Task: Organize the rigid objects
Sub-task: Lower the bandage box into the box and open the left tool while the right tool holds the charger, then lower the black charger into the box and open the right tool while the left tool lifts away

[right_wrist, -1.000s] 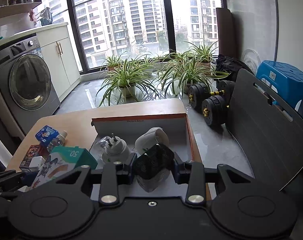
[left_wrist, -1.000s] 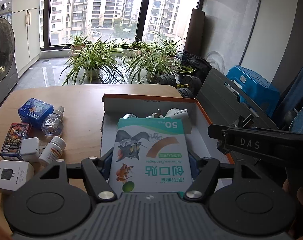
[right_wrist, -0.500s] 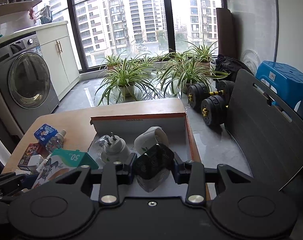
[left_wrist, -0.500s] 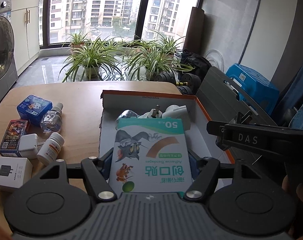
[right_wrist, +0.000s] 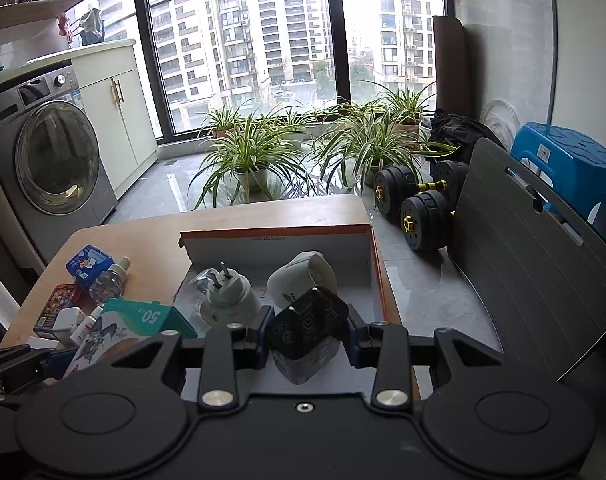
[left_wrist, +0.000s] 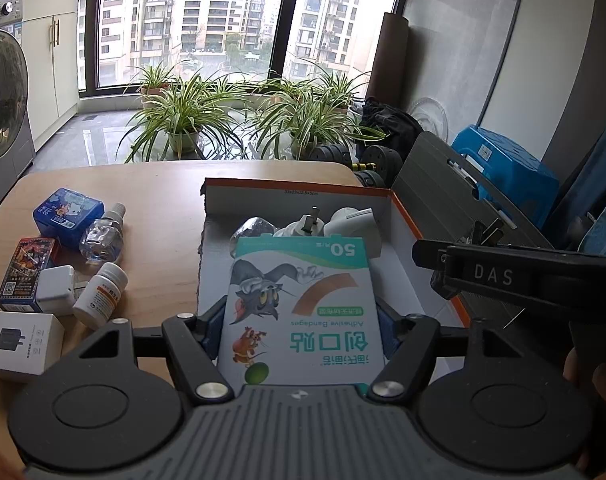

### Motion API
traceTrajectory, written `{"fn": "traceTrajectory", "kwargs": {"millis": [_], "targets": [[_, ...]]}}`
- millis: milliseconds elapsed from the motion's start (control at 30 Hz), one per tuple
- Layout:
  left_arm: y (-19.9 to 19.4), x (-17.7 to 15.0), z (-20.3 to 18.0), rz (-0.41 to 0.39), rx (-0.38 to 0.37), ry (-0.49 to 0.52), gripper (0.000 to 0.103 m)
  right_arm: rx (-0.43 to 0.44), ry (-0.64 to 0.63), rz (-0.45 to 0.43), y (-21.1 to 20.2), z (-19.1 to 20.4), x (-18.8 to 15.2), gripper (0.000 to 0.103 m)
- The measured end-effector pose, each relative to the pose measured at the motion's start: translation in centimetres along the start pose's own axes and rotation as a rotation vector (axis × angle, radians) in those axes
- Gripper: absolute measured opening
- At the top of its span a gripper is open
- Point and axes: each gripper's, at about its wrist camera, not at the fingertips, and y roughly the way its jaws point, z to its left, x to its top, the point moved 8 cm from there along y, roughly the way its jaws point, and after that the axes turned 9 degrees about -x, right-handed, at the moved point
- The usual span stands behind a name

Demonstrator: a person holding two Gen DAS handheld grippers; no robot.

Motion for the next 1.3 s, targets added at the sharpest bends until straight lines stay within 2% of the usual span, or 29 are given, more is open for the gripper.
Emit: {"fn": "traceTrajectory", "kwargs": {"millis": [1033, 1100, 1300], "targets": [[0.1, -0.7, -0.6, 0.005, -0.008, 0.000, 0.072, -0.008, -0.010, 0.016, 0.1, -0.9, -1.2, 0.044], [0.1, -0.7, -0.7, 0.002, -0.012, 0.003, 0.067, -0.008, -0.009, 0.017, 0.1, -1.1, -1.3, 0.044], [0.3, -0.8, -0.6, 0.010, -0.015, 0.007, 0.066, -0.010, -0.016, 0.021, 0.1, -1.1, -1.5, 0.044]]}}
